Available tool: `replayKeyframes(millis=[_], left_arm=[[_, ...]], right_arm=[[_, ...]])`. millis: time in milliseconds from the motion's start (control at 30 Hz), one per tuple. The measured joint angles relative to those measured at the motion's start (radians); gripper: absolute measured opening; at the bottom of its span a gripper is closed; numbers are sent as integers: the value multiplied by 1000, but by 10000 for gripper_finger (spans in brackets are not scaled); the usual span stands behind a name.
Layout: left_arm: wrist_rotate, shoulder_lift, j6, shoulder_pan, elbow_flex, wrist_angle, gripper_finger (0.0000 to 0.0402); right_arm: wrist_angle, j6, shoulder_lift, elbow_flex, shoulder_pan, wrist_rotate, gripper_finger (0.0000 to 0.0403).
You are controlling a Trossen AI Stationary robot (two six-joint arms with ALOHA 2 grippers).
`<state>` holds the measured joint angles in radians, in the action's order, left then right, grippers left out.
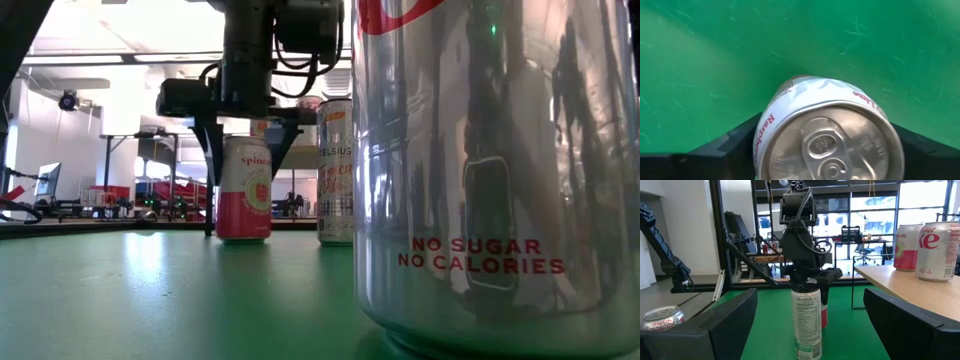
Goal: Place canned beverage on shelf
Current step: Put the pink-white soda can on the shelf aligned with the other pink-white soda can
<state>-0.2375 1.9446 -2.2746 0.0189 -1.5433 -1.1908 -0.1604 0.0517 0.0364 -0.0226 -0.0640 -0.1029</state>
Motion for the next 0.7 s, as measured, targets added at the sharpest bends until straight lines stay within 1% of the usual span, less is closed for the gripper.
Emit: replayKeyframes(millis=[33, 200, 267, 500, 700], left_arm=[[-1, 0, 12, 0, 0, 1, 280], [-4, -2, 119, 0, -5, 2, 280], [-2, -2, 167, 0, -38, -26, 280], [-12, -10, 367, 1, -283, -224, 280], [-70, -10, 441, 2, -447, -384, 284]], right_arm=[[0, 0, 0, 0, 0, 0, 357], [0, 0, 0, 0, 0, 0, 357], [0, 0, 0, 0, 0, 0, 357], [0, 0, 0, 0, 0, 0, 357], [0, 0, 0, 0, 0, 0, 357]])
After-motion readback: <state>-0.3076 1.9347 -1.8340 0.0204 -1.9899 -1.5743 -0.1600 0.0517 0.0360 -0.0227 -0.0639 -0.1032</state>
